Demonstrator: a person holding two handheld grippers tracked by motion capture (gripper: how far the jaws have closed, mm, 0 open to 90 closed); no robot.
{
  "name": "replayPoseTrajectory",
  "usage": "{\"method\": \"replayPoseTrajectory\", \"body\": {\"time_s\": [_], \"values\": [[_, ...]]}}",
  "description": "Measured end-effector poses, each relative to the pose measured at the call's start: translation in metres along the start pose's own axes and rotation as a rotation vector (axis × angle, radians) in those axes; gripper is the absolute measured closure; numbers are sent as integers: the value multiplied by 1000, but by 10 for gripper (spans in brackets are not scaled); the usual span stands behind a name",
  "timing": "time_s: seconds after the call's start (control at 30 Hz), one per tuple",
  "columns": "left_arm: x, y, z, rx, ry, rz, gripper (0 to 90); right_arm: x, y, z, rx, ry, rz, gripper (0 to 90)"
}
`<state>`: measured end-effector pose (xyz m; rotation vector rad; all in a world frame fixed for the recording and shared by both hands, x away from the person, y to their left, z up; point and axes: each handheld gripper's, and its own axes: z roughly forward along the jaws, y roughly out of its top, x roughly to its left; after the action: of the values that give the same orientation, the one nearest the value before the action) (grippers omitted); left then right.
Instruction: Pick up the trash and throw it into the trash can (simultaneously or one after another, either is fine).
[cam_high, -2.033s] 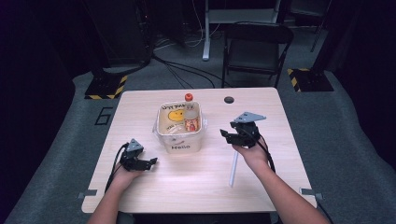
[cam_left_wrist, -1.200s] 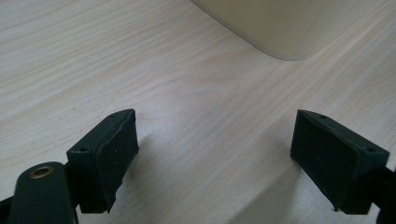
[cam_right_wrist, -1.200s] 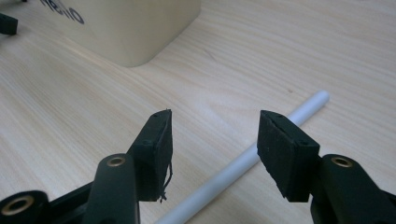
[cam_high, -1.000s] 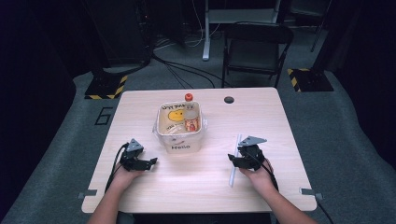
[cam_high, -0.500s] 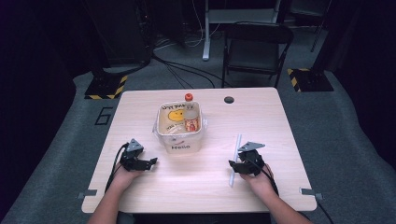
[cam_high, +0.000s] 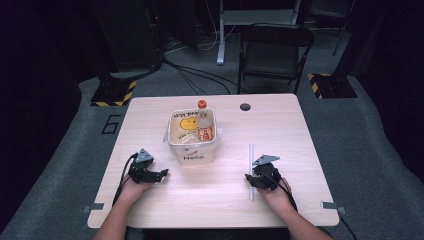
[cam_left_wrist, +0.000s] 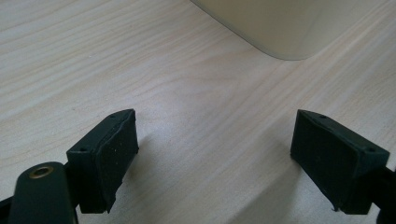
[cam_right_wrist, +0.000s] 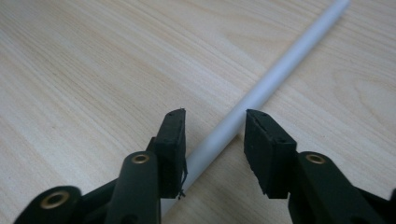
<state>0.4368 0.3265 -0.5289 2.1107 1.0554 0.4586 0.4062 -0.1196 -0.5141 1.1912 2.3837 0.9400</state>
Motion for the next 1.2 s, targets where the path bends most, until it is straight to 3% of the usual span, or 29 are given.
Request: {"method": "replayPoseTrajectory", "body": {"time_s": [0.37,0.7,0.73,1.2], "values": [[0,0,0,-1,-2,-2,148,0,-1,-1,-8,-6,-3,788],[0,0,0,-1,-2,-2,148,-4,1,-3,-24,3,9,796],[0,0,0,-1,-2,-2,148,-4,2,-4,-18,8,28,796],[0,0,0,4,-3,4,148,-7,9,-15,-48,65,29,796]]}}
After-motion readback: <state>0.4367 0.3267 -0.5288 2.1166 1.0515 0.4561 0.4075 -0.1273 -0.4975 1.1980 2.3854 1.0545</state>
